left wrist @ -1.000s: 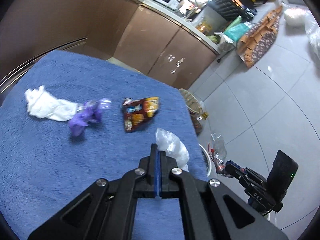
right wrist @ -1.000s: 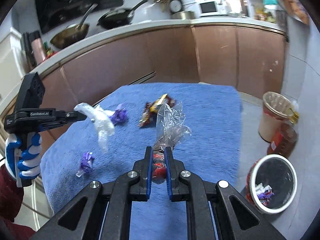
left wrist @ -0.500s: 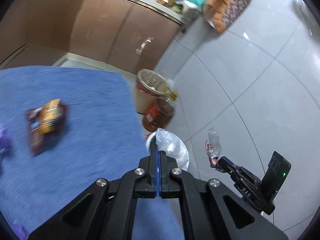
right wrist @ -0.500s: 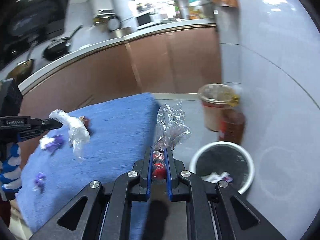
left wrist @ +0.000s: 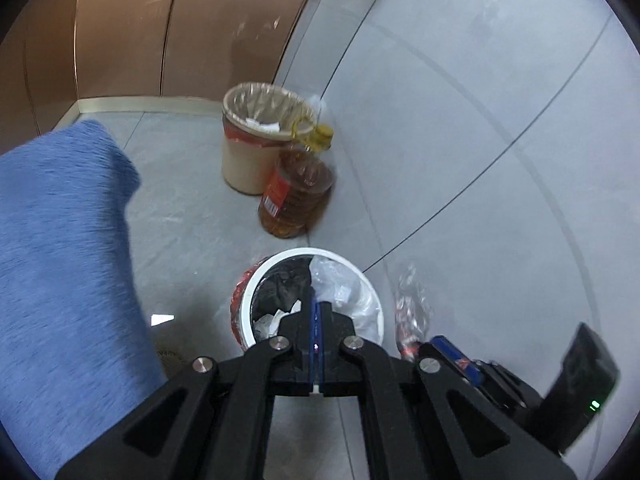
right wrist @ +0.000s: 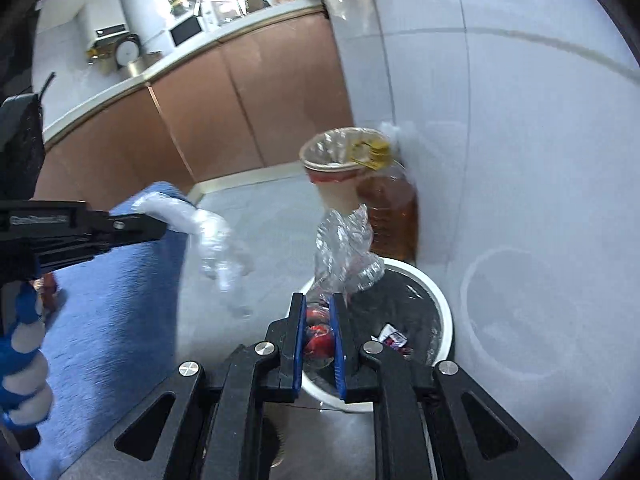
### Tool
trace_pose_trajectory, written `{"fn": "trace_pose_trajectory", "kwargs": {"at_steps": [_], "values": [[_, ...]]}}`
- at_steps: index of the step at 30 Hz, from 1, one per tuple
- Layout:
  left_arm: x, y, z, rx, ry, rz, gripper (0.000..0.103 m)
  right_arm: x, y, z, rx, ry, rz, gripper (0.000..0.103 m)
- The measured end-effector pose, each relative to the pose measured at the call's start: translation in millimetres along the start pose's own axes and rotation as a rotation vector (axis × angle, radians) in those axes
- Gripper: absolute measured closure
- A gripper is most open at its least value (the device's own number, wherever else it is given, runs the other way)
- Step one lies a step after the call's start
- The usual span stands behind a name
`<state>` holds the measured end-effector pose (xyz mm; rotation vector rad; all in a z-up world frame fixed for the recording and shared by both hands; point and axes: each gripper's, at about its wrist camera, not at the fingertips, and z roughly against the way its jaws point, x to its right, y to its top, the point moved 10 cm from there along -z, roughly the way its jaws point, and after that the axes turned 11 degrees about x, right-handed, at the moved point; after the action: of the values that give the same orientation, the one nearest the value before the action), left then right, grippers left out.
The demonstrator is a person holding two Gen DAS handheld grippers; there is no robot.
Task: Collect trash
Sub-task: 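Carry both held plastics over the bin and open both tools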
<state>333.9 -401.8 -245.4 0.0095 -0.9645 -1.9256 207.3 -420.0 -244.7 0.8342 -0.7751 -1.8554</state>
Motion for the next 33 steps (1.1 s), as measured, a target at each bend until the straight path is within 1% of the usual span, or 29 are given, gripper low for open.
{"fn": "trace_pose_trajectory", "kwargs": {"at_steps": [2,4,6,8,9,10,11,12,15,17,20,22,24,28,30,33], "values": [[2.6,-6.2,-19.5,-0.021,0.003,0.002,0.100,8.9,-3.3,-8.4,-0.008,-0.027,-0.002,0.089],[5.1,-11.3,-36.4,-0.036,-0.008,0.008,0.098,19.2,-7.8,-18.9,-0.026,-0.052,-0.006,0.082],[5.6,-19.0,-49.2,-0.057,-0.016,0.012,0.088,29.0,-12.5,-28.4,-0.043,-0.081,-0.010,0.069],[3.9,-23.7,-52.4,-0.060,-0.014,0.013,0.083,34.0,-17.6,-33.0,-0.052,-0.102,-0.007,0.066],[2.9,-25.5,-50.9,-0.059,-0.015,0.013,0.083,34.9,-19.7,-33.0,-0.055,-0.112,-0.001,0.065],[1.9,-27.7,-47.4,-0.056,-0.017,0.011,0.083,35.3,-21.7,-31.6,-0.056,-0.124,0.009,0.061],[1.0,-28.5,-45.5,-0.052,-0.014,0.005,0.082,34.4,-22.5,-29.5,-0.054,-0.131,0.014,0.054],[-0.9,-28.7,-40.0,-0.040,-0.001,-0.007,0.082,32.3,-22.2,-26.3,-0.047,-0.142,0.024,0.049],[-6.2,-26.2,-22.3,0.000,0.027,-0.026,0.082,22.4,-17.9,-15.9,-0.024,-0.178,0.067,0.044],[-10.1,-23.9,-8.2,0.029,0.043,-0.035,0.082,12.7,-11.9,-5.7,0.005,-0.196,0.098,0.040],[-15.9,-18.0,17.4,0.086,0.088,-0.060,0.082,-3.1,-1.0,9.2,0.053,-0.220,0.140,0.035],[-18.9,-14.3,33.0,0.119,0.104,-0.064,0.076,-12.7,6.7,19.3,0.083,-0.227,0.162,0.031],[-22.6,-10.7,54.5,0.164,0.126,-0.064,0.067,-24.3,15.5,32.3,0.117,-0.237,0.189,0.029],[-29.8,-9.5,94.3,0.225,0.165,-0.067,0.061,-43.8,29.2,54.3,0.165,-0.236,0.229,0.025],[-34.4,-10.0,111.7,0.250,0.187,-0.069,0.057,-52.3,34.7,65.8,0.188,-0.237,0.250,0.024],[-41.1,-13.3,143.2,0.291,0.219,-0.066,0.054,-66.9,41.1,82.0,0.219,-0.219,0.266,0.022]]}}
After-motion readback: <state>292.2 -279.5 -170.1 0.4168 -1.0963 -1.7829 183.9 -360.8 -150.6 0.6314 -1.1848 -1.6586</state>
